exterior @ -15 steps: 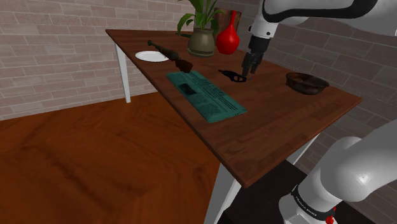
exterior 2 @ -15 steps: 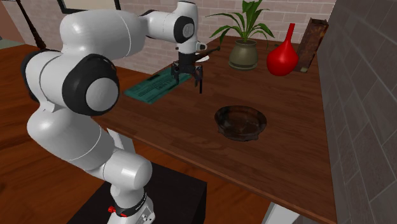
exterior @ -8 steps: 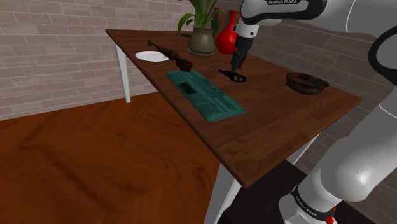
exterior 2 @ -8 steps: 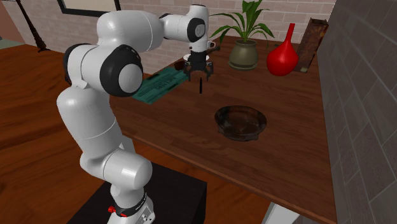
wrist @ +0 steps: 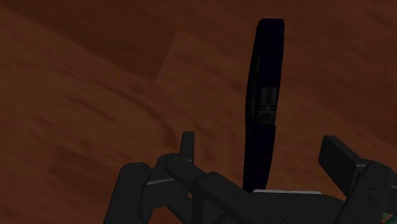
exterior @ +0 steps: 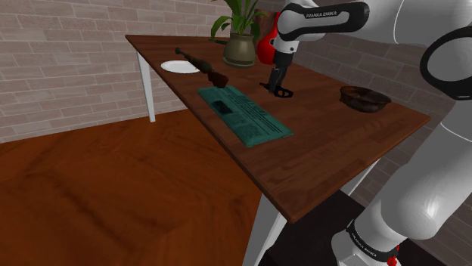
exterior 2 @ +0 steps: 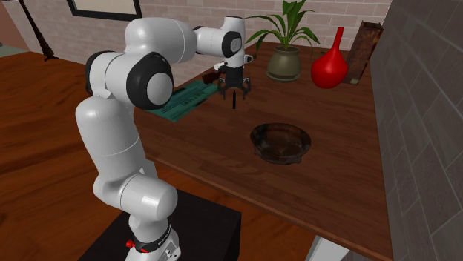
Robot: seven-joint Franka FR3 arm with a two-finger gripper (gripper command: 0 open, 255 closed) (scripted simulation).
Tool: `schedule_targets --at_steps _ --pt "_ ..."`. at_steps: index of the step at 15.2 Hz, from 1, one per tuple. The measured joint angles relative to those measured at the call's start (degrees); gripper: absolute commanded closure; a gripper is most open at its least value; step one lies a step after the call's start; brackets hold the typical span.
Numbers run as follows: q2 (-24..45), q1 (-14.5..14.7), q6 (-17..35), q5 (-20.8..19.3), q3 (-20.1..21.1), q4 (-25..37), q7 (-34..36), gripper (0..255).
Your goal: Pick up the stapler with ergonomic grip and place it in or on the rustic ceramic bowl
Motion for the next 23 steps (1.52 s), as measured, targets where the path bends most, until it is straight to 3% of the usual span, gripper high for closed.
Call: schedule_targets --at_steps 7,8,18,23 --pt "0.0 0.0 1.2 0.0 0.0 -1.2 0.0 0" --pt "0.0 0.0 1.2 0.0 0.0 -1.2 0.0 255" --pt "0.0 0.0 1.2 0.0 0.0 -1.2 0.0 255" --pt "0.0 0.0 -1.7 0.0 0.0 1.8 -0.1 255"
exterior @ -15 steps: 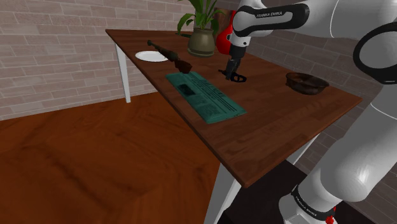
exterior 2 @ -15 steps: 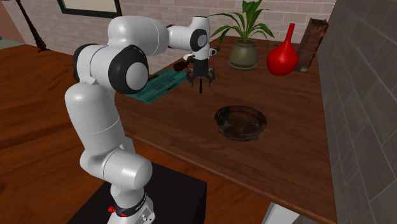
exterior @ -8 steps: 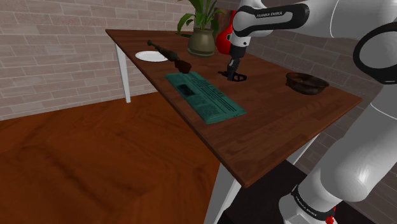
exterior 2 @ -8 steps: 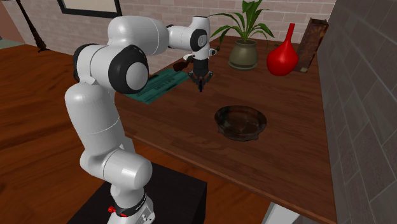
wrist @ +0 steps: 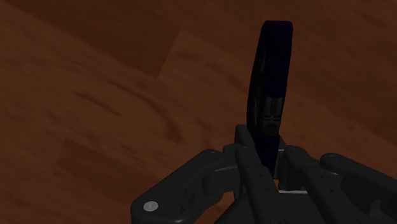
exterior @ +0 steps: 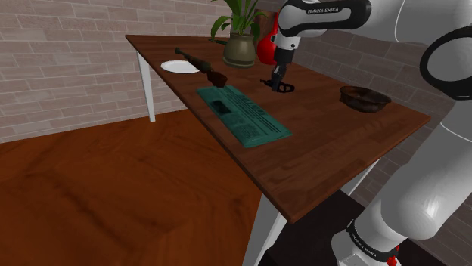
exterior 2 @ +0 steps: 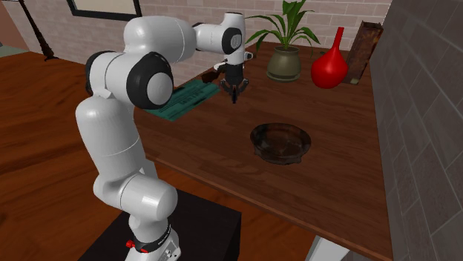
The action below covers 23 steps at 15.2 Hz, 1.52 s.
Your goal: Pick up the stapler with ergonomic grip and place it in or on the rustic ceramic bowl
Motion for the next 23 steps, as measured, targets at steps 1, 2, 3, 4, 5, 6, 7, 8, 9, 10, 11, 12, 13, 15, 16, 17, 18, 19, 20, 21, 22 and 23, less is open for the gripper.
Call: schedule_targets --at_steps 1,2,3,4,5,6,7,8,9,10,11,12,13,15,16,17,18,19,20,21,22,23 --pt "0.0 0.0 -0.9 0.0 0.0 1.0 0.1 255" --pt "0.3 0.0 -1.8 0.1 0.0 2.1 0.1 255" --pt "0.2 0.1 -2.5 0.0 0.1 2.6 0.1 255" --pt "0.3 0.0 -3.2 0.1 0.0 3.6 0.0 255" --pt "0.3 0.0 -4.0 0.0 0.0 4.2 0.0 255" --pt "0.6 0.0 -4.8 0.1 0.0 5.4 0.0 255" --pt "0.7 -0.1 -5.6 0.1 0.0 6.3 -0.1 255" --pt "0.8 0.0 -6.5 0.2 0.0 7.3 -0.1 255" --pt "1.0 -0.1 -7.3 0.2 -0.1 8.3 -0.2 255" --pt "1.2 -0.1 -8.2 0.2 -0.1 9.4 -0.1 255" --pt "1.3 -0.1 -8.9 0.3 -0.1 10.2 -0.2 255" --pt "1.5 -0.1 -9.7 0.3 -0.1 11.1 -0.2 255" --pt "1.8 -0.1 -10.7 0.4 -0.1 12.5 -0.2 255" --pt "2.4 -0.2 -12.3 0.5 -0.2 14.7 -0.3 255" --pt "2.7 -0.2 -13.2 0.5 -0.1 15.8 -0.3 255" --pt "3.2 -0.3 -14.2 0.6 -0.2 17.4 -0.4 255" --pt "3.3 -0.3 -14.9 0.7 -0.2 18.1 -0.4 255" --pt "3.7 -0.3 -15.9 0.7 -0.2 19.5 -0.4 255" --pt "4.1 -0.4 -16.8 0.8 -0.2 20.8 -0.5 255" --pt "4.5 -0.5 -17.9 0.9 -0.3 22.4 -0.6 255" --pt "4.8 -0.5 -18.8 1.0 -0.3 23.5 -0.7 255" --pt "5.3 -0.6 -19.7 1.1 -0.4 25.0 -0.7 255"
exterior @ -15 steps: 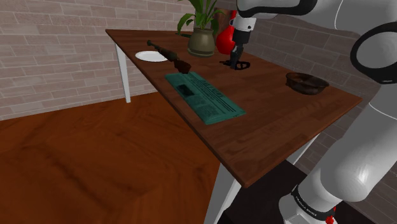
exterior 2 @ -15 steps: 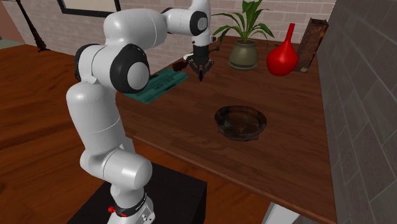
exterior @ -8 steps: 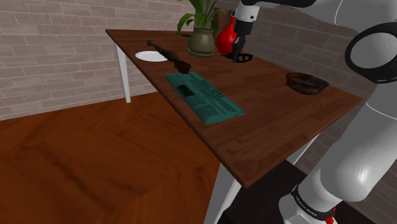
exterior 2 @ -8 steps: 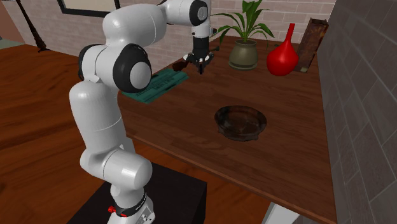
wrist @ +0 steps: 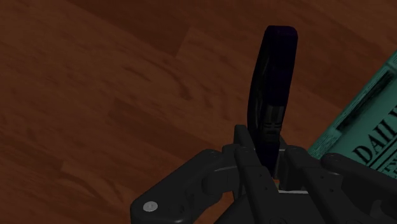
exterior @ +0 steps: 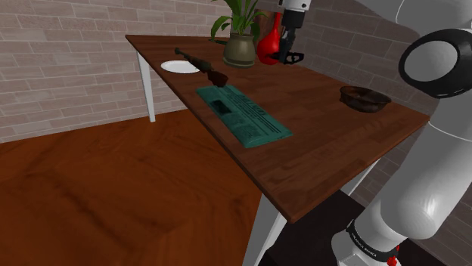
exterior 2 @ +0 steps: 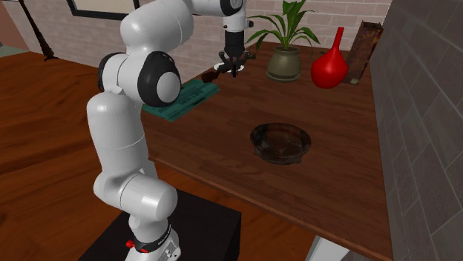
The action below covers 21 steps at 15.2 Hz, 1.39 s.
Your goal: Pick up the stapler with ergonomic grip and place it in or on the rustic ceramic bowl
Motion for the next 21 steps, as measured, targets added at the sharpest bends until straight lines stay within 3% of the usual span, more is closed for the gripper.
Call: schedule_targets --at_steps 4,6,11,21 --pt "2.1 -0.3 -4.1 0.5 -0.2 6.2 -0.3 255" --pt "1.8 -0.6 -4.6 0.5 -0.4 6.4 -0.8 255" --pt "-6.2 -2.3 -2.1 -1.3 -2.0 -4.0 -4.6 255" --pt "-18.9 -7.0 0.0 -5.2 -7.3 -18.1 -14.8 255"
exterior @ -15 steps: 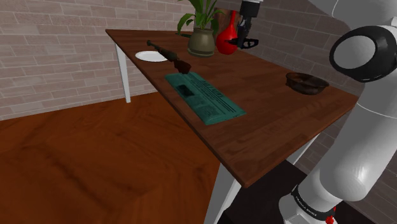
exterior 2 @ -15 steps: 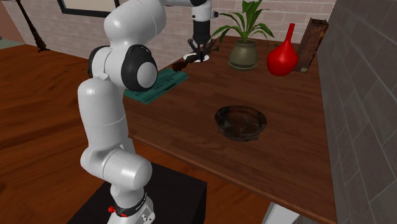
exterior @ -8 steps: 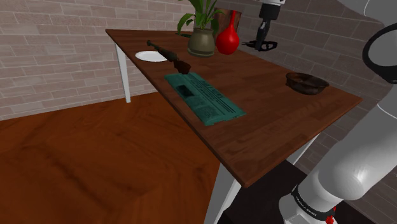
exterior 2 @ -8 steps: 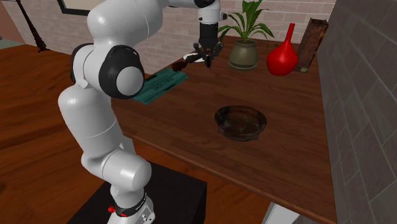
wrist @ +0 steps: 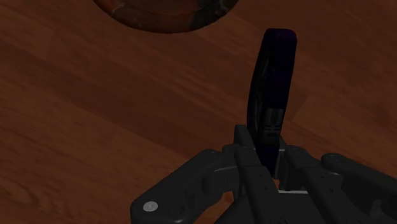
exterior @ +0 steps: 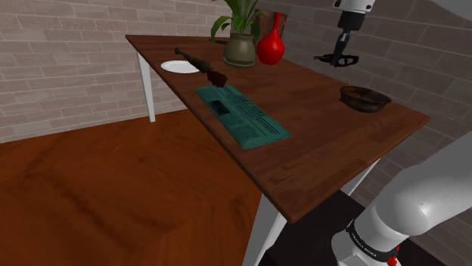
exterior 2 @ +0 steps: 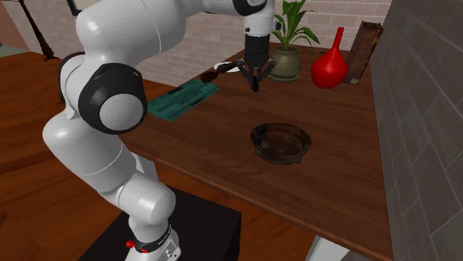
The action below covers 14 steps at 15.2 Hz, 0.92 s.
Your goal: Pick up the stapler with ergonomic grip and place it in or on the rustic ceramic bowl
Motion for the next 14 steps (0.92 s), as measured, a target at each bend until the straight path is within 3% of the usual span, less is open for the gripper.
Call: schedule_targets --at_steps 14 --pt "-7.7 -6.1 -0.2 -5.5 -10.1 -5.6 -16.1 255"
